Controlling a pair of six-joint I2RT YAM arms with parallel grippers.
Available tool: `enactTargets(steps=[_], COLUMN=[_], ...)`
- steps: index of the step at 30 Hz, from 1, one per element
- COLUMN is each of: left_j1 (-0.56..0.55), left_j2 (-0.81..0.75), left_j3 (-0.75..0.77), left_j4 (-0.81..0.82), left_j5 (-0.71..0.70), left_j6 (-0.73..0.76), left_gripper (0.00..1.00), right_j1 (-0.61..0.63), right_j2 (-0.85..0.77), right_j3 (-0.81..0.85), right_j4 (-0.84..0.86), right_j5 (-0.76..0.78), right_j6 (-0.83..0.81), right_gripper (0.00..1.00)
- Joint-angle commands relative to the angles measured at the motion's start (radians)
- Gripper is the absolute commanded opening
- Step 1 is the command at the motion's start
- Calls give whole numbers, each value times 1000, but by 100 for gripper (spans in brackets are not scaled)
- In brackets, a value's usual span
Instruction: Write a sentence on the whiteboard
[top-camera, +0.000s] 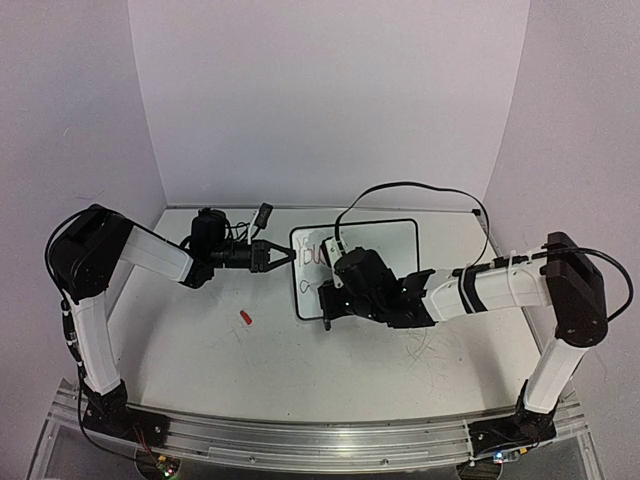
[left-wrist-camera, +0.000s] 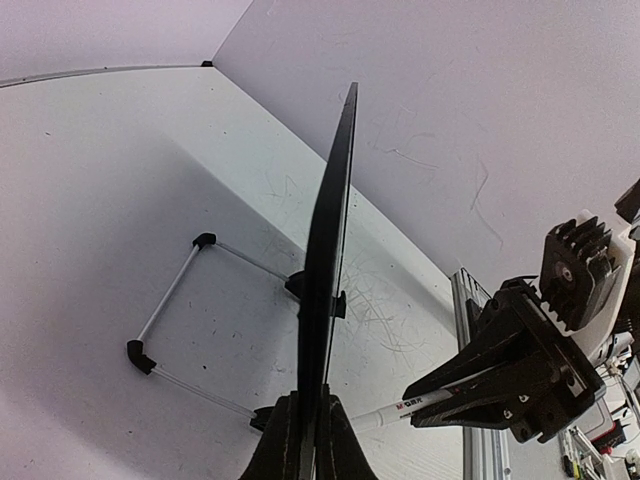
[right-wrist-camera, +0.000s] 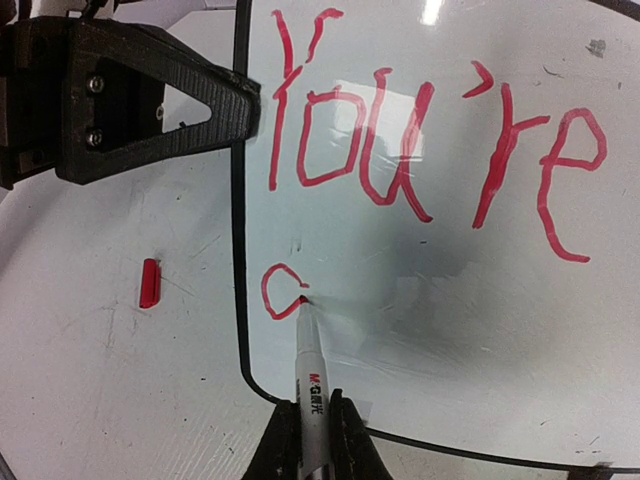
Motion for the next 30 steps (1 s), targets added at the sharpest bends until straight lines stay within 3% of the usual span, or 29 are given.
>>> enactTargets(steps=[1,30], left_j1=[-23,-23], left_j2=[-20,-23], left_j3=[38,34], left_j4=[-12,-14], left_j5=[34,33], left_j6=[13,14], left_gripper=[0,0], right_j1=[-29,-37], right_j2=[-11,-13], right_j3=[36,43], right_j4=[15,40], right_j5=[71,55], right_j6=[-6,17], right_gripper=[0,0])
